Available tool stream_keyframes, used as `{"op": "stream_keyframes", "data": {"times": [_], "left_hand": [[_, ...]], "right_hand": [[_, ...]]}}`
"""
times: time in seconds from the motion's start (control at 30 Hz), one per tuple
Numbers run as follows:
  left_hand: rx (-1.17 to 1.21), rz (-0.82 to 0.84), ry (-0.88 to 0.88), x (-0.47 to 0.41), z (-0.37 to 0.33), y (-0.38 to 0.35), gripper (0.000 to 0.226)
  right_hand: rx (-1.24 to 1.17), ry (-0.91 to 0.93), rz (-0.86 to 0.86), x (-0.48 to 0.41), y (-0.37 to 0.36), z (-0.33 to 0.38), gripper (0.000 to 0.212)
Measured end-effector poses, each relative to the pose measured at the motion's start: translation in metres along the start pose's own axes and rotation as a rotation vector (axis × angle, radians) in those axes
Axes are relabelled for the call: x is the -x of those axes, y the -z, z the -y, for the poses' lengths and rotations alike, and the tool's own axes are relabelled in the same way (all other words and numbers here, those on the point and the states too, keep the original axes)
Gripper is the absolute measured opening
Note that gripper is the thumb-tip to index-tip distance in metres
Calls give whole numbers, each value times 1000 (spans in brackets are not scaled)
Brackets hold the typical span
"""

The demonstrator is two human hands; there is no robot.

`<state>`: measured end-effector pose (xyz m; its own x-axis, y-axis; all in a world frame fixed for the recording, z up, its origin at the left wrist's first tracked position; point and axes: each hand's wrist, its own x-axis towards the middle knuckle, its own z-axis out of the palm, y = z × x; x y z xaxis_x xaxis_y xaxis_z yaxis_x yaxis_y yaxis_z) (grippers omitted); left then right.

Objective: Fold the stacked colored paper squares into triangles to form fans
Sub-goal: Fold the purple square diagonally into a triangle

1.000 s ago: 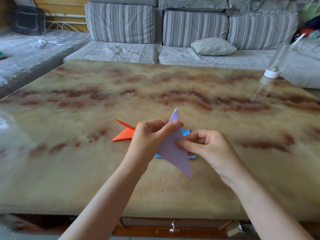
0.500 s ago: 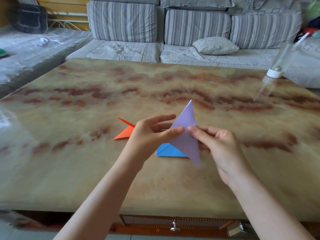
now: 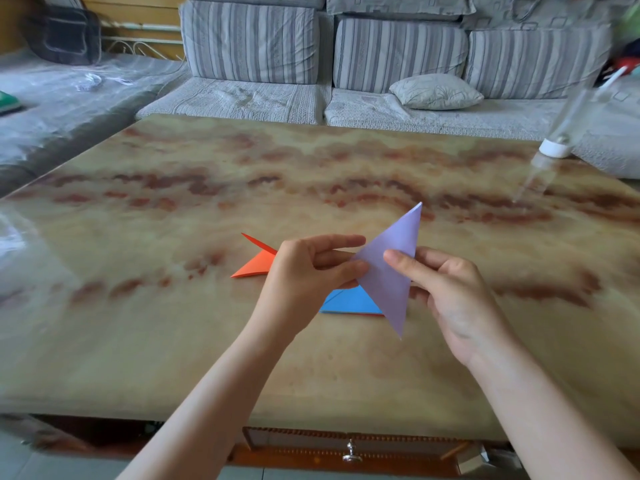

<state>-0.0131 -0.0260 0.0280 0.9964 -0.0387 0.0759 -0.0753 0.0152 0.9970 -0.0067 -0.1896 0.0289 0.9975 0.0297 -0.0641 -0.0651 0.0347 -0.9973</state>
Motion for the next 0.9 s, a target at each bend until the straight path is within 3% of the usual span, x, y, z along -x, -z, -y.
{"op": "stream_keyframes", "data": {"times": [0.23,0.57,0.73,0.83,0.9], "left_hand": [[149,-5,62,7,6,-15,44],[162,-23,36,6,6,-16,38],[178,-7,47,5,6,-16,38],[189,0,52,5,5,-14,39],[195,0,58,4,4,-11,40]], "right_hand": [[-73,-8,-73,2,-4,-3,12],[-64,-13,-75,1,-2,-2,9],[-36,6,-55,1,-1,0,37],[-43,19,-1,1,2,2,15],[-65,20,38,2,4,4,19]]}}
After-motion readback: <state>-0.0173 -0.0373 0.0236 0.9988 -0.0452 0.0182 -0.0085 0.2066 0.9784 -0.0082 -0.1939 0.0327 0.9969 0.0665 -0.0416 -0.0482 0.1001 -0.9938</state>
